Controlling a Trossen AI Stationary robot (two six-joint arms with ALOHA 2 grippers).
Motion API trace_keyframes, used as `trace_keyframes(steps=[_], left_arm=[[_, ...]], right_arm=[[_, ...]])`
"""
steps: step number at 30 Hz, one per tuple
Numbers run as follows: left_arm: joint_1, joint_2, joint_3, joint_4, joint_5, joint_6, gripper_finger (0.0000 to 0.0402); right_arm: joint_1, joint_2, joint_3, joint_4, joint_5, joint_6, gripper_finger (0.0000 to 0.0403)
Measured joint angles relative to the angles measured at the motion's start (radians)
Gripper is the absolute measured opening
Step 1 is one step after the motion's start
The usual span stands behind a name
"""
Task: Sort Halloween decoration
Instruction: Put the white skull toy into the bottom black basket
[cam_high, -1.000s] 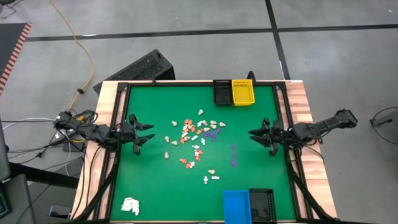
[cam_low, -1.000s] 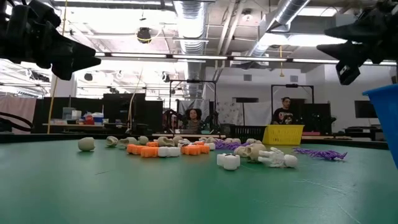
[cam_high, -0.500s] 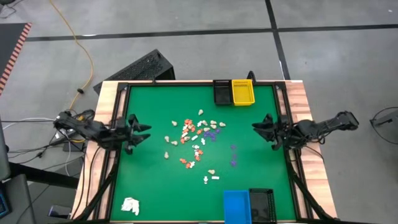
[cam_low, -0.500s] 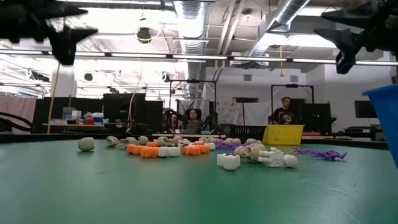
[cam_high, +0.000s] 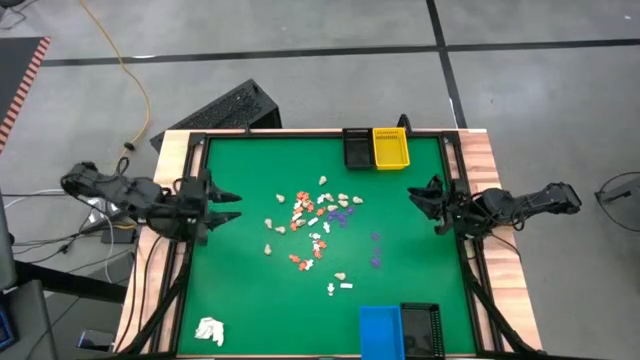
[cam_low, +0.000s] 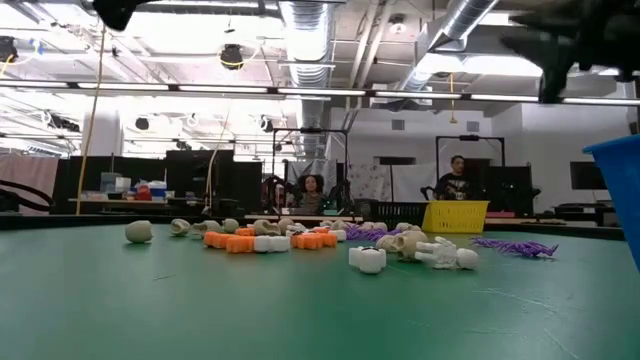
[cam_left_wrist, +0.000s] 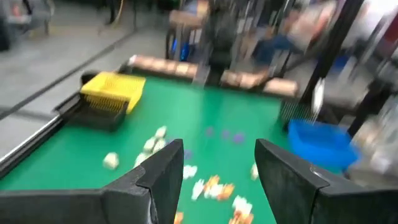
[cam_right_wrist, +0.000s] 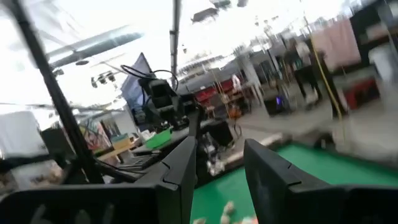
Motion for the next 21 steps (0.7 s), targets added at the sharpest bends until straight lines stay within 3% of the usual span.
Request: trace_keyframes(steps=[5, 9, 12, 18, 21], left_arm=[[0.000, 0.085, 0.149, -0.103, -0.089, 0.051, 0.0189], [0.001, 0.056, 0.165, -0.126, -0.173, 0.070, 0.0189], [0.001, 0.008, 0.165, -0.183, -0.194, 0.017, 0.0189], [0.001, -0.068, 0.135, -0.205, -0.208, -0.013, 0.0189], [0.001, -0.085, 0.122, -0.198, -0.207, -0.010, 0.0189]], right_arm=[[-0.006, 0.193, 0.203, -0.137, 0.066, -0.157, 0.0137], [-0.038, 0.409, 0.409, -0.372, 0.131, -0.203, 0.0137], [-0.079, 0.567, 0.524, -0.512, 0.114, -0.180, 0.0137], [-0.137, 0.757, 0.487, -0.456, 0.048, -0.233, 0.0137], [-0.174, 0.791, 0.395, -0.265, 0.051, -0.215, 0.0137]])
